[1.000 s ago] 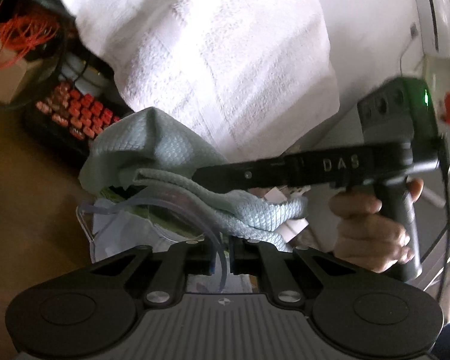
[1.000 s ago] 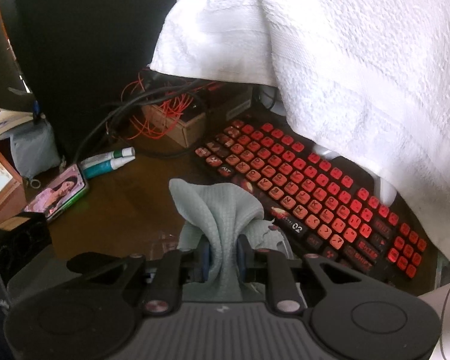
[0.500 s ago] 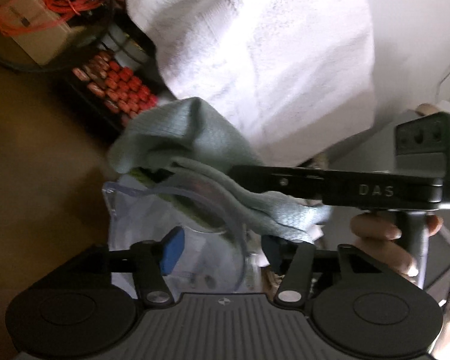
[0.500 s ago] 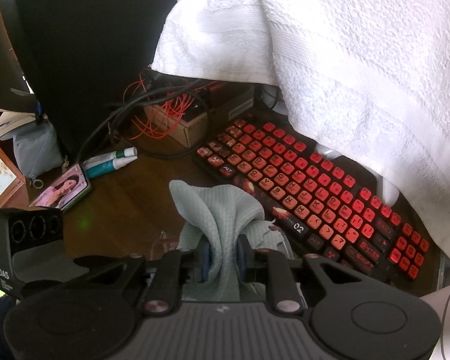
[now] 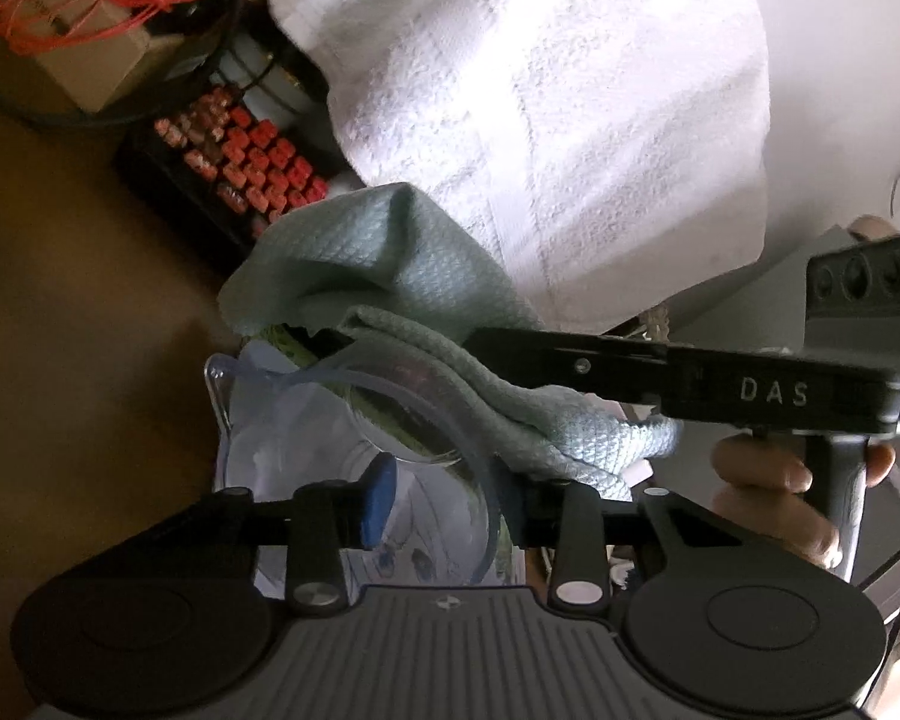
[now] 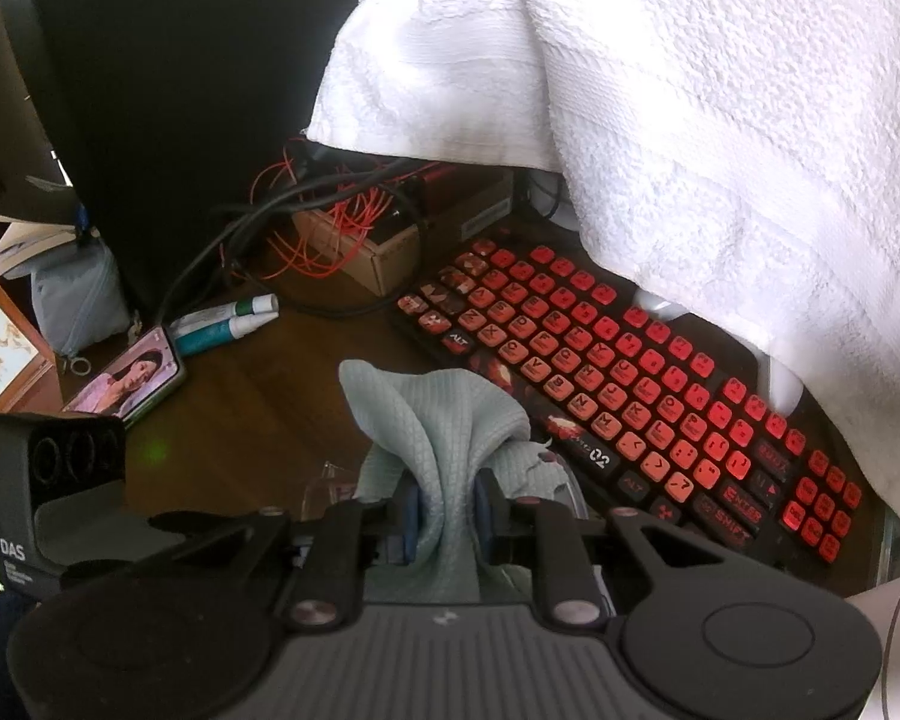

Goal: Clean container
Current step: 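Rub the blue cloth around the jug rim with the right gripper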

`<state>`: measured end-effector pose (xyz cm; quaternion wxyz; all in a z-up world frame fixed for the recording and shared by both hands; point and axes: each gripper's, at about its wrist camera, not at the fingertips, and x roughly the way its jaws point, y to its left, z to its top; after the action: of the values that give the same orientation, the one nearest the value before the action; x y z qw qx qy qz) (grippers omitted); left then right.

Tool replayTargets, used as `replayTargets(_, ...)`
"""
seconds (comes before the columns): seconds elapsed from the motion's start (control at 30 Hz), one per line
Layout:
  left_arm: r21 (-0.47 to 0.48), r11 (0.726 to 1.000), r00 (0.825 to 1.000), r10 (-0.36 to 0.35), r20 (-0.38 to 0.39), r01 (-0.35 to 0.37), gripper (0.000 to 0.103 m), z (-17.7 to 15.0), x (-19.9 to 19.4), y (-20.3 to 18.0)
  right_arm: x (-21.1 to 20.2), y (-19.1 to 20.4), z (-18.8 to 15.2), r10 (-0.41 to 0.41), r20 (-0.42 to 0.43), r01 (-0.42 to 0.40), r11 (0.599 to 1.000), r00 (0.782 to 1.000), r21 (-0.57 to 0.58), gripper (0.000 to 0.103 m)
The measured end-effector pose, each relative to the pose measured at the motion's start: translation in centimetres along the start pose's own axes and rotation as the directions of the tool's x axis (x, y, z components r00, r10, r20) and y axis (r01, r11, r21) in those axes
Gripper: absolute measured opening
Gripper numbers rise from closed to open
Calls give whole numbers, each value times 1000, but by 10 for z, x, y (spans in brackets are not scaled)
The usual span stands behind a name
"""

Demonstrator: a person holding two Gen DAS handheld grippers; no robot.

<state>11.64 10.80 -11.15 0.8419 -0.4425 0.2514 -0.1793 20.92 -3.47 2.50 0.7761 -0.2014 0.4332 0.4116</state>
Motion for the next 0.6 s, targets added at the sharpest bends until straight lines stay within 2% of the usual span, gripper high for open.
replayTargets(0.1, -35, 999, 1000, 0, 4, 0, 37, 0, 1, 3, 0, 0, 0, 0, -1, 0, 1000, 1000, 0, 18)
replayTargets(0.27, 0, 999, 998, 47, 40, -47, 33, -7, -8, -10, 0, 0, 0, 4, 0, -4, 1000, 1000, -2, 19)
replayTargets(0.37, 80, 995, 998, 54, 44, -58, 32, -7, -10, -16, 0, -1, 0, 7, -1, -7, 1000, 1000, -1, 19)
replayTargets(0.47, 104, 993, 997, 59, 47, -63, 29, -7, -11, -19, 0, -1, 0, 11, -2, -11, 1000, 1000, 0, 19)
replayTargets(0.53, 141, 988, 997, 60, 52, -67, 24, -6, -13, -23, 0, -2, 0, 14, -2, -14, 1000, 1000, 3, 19)
replayTargets(0.6, 88, 995, 998, 44, 34, -47, 23, -3, -15, -17, -1, -3, 0, 20, 0, -20, 1000, 1000, 10, 19)
